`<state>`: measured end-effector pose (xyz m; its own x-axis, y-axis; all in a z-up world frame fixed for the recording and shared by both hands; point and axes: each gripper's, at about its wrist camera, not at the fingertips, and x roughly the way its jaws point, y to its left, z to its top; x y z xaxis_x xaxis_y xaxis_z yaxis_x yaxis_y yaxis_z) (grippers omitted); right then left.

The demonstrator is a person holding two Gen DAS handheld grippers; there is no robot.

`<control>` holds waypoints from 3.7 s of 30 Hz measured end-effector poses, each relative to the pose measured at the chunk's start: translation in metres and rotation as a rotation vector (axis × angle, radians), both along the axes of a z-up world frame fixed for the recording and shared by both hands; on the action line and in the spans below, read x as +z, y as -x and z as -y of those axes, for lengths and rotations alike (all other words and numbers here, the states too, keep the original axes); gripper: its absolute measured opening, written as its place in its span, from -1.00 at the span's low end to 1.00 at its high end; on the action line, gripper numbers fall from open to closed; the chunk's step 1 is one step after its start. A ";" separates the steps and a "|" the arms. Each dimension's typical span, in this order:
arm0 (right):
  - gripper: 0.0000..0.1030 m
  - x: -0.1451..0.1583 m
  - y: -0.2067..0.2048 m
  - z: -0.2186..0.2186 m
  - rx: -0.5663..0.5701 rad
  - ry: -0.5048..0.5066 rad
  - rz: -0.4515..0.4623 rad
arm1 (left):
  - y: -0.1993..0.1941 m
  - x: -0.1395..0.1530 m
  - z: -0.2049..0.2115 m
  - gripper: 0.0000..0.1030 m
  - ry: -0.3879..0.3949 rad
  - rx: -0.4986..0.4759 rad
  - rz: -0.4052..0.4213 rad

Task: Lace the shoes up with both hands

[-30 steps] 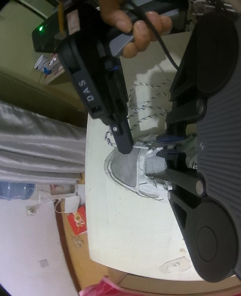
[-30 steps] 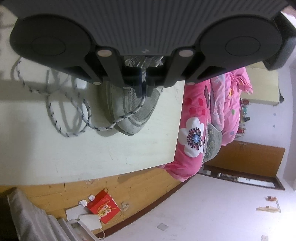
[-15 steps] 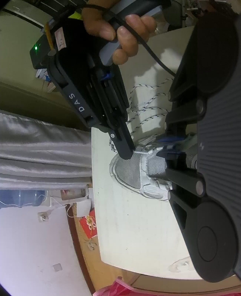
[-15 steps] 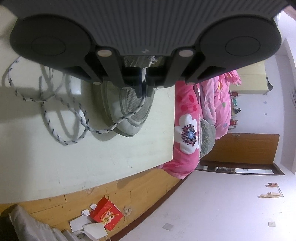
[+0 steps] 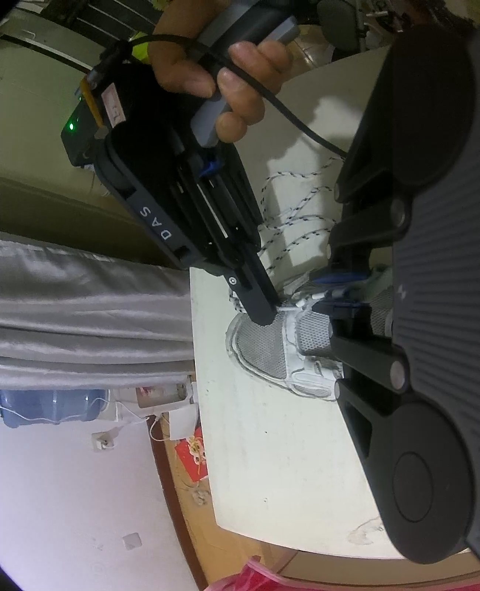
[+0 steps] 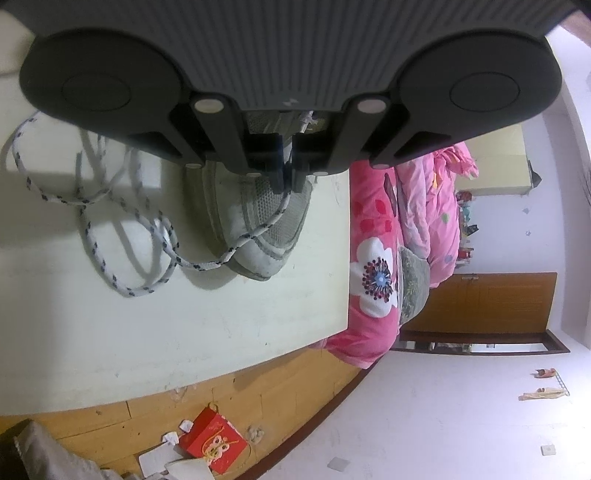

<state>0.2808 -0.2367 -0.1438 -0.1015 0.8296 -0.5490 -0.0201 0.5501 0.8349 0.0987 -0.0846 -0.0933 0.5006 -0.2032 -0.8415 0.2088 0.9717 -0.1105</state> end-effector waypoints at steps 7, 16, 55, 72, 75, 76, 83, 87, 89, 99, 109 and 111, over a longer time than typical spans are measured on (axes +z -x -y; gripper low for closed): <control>-0.95 -0.004 -0.005 -0.001 0.032 -0.005 -0.023 | 0.001 -0.002 -0.002 -0.81 -0.001 -0.019 0.017; -0.95 -0.001 -0.014 -0.008 0.130 0.002 0.005 | 0.004 -0.003 -0.001 -0.81 -0.017 -0.041 0.033; -0.95 -0.004 -0.023 -0.002 0.187 -0.012 -0.159 | 0.010 -0.004 -0.003 -0.81 -0.032 -0.087 0.064; -0.95 -0.006 -0.018 0.001 0.158 0.015 -0.191 | 0.010 -0.006 -0.005 -0.81 -0.027 -0.087 0.070; -0.95 -0.005 -0.018 -0.001 0.173 0.016 -0.186 | 0.010 -0.007 -0.006 -0.81 -0.026 -0.086 0.070; -0.95 -0.005 -0.018 -0.002 0.175 0.017 -0.189 | 0.010 -0.007 -0.006 -0.81 -0.027 -0.085 0.069; -0.91 -0.006 -0.021 -0.001 0.157 0.004 -0.213 | 0.010 -0.007 -0.005 -0.81 -0.021 -0.083 0.072; -0.89 -0.011 -0.025 -0.001 0.129 0.014 -0.249 | 0.011 -0.007 -0.003 -0.81 -0.021 -0.082 0.072; -0.89 -0.011 -0.024 -0.003 0.134 0.021 -0.254 | 0.012 -0.007 -0.004 -0.81 -0.021 -0.083 0.074; -0.88 0.004 -0.038 -0.001 0.081 0.045 -0.189 | 0.012 -0.008 -0.003 -0.81 -0.017 -0.078 0.075; -0.62 -0.009 -0.050 -0.009 -0.010 0.088 -0.266 | 0.013 -0.007 -0.003 -0.80 -0.017 -0.071 0.072; -0.62 -0.011 -0.050 -0.013 -0.020 0.112 -0.284 | 0.013 -0.007 -0.003 -0.80 -0.017 -0.071 0.074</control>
<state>0.3312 -0.2241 -0.1550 -0.2487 0.7691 -0.5888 0.2173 0.6367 0.7399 0.0853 -0.0820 -0.1006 0.5461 -0.2265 -0.8065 0.2837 0.9559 -0.0763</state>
